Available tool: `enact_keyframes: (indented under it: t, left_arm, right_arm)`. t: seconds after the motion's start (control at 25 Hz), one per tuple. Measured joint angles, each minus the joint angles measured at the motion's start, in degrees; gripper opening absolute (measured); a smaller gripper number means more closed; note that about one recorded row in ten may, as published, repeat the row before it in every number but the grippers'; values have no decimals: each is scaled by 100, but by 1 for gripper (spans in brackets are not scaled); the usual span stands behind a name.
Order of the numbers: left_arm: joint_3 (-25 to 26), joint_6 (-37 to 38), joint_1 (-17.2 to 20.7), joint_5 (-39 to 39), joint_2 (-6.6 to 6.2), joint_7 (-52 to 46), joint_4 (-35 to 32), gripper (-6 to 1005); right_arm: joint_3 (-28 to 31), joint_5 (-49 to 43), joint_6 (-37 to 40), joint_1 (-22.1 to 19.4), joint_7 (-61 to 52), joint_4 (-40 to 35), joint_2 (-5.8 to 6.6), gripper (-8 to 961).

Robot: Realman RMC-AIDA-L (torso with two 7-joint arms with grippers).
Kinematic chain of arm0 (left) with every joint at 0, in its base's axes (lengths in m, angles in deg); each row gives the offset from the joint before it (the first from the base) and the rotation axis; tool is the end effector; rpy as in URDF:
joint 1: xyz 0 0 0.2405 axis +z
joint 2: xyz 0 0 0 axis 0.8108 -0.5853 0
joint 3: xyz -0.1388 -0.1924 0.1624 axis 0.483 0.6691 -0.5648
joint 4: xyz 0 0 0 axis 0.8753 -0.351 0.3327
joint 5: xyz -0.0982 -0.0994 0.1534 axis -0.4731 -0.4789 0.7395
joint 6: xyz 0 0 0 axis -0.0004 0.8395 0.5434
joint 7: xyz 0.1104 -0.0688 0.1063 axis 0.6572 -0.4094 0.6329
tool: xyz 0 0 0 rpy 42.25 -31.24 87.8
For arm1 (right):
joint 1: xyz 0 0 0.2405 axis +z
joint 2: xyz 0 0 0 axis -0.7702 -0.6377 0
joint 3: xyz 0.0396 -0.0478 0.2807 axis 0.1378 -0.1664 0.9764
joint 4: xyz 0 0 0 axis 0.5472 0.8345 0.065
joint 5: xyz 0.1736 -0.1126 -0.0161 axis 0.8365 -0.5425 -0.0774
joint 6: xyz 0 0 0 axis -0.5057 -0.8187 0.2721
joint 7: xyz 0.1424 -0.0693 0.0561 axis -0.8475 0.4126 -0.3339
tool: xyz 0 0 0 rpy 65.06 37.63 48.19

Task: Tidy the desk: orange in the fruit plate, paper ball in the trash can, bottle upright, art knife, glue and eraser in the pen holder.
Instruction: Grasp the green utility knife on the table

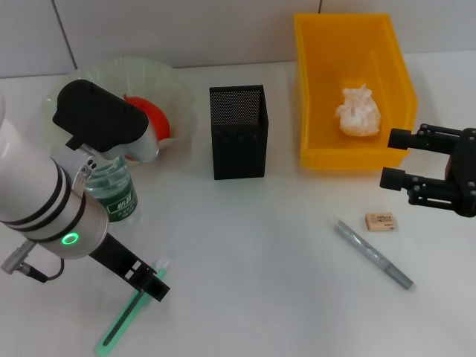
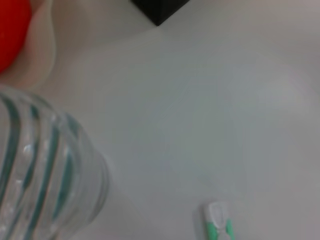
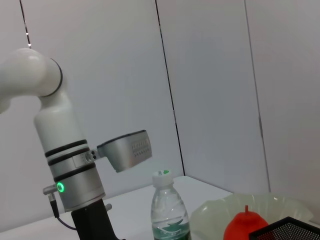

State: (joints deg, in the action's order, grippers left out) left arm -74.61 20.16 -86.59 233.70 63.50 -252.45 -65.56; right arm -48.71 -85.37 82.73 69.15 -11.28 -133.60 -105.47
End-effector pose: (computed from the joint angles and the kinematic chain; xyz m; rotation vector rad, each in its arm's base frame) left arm -0.2092 0.3314 -0.0815 -2.5429 -1.0113 0.7068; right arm 0.2919 0.2914 0.0463 -2.5802 0.4410 0.9343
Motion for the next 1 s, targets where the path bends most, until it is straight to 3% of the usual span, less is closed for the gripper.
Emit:
enact_keyframes:
  t: [0.56, 1.0]
  left_arm:
    - [-156, -166, -34, 165, 7, 0, -39, 799]
    - [-471, 183, 43, 428, 6, -14, -617, 798]
  right_arm:
    - [-9, 0, -53, 93, -1, 43, 35, 622]
    - [-8, 0, -125, 147, -1, 52, 44, 621]
